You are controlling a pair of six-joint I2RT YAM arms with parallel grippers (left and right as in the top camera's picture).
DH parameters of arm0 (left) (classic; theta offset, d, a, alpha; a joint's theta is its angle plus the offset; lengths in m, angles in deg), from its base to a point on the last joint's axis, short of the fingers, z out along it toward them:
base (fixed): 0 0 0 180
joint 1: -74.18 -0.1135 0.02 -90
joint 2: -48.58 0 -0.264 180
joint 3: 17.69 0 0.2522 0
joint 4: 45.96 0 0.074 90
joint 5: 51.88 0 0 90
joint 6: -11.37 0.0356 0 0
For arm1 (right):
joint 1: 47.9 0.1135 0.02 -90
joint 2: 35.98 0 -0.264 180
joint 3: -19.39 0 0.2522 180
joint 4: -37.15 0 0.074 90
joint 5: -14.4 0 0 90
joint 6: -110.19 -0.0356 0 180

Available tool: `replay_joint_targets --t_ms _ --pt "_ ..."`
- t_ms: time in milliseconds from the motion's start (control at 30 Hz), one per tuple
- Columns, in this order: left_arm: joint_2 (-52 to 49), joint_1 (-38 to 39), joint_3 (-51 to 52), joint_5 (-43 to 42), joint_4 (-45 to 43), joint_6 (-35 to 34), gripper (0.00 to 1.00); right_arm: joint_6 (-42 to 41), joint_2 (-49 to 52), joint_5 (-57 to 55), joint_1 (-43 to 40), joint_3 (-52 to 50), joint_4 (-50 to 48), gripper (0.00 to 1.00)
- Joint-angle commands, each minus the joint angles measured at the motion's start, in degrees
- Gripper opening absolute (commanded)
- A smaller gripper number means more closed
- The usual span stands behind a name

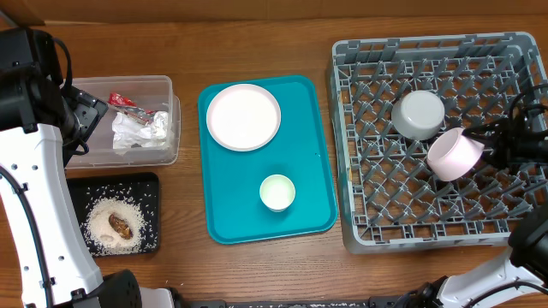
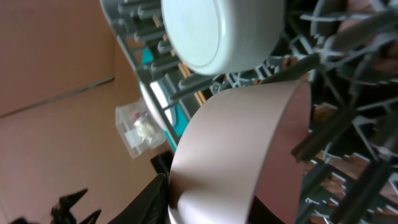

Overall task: Sort waste into correct bins and load items into the dishwasher
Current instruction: 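Lower the pink bowl into the rack and open the right gripper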

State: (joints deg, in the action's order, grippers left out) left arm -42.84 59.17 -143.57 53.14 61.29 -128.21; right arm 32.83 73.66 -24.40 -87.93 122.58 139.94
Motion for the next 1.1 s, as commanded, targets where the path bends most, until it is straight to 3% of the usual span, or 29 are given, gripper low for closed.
replay_joint_targets --t_ms 0,233,533,800,1067 --pt "-0.17 0.02 -0.22 0.13 0.11 -1.03 1.0 -8.41 -4.04 -13.16 -1.31 4.0 -1.07 0.31" --pt "-0.17 0.02 -0.22 0.13 0.11 -1.03 1.0 -17.77 -7.61 -25.07 -1.31 4.9 -3.5 0.32" --pt "-0.17 0.02 -0.22 0.13 0.11 -1.03 1.0 -18.16 -8.07 -26.49 -1.31 4.9 -3.87 0.36" --pt "-0.17 0.02 -0.22 0.13 0.11 -1.01 1.0 -22.62 -8.07 -32.39 -1.31 4.87 -4.81 0.42" --pt "-0.17 0.02 -0.22 0.13 0.11 -1.01 1.0 -29.75 -8.17 -41.53 -0.68 6.05 -2.6 0.41"
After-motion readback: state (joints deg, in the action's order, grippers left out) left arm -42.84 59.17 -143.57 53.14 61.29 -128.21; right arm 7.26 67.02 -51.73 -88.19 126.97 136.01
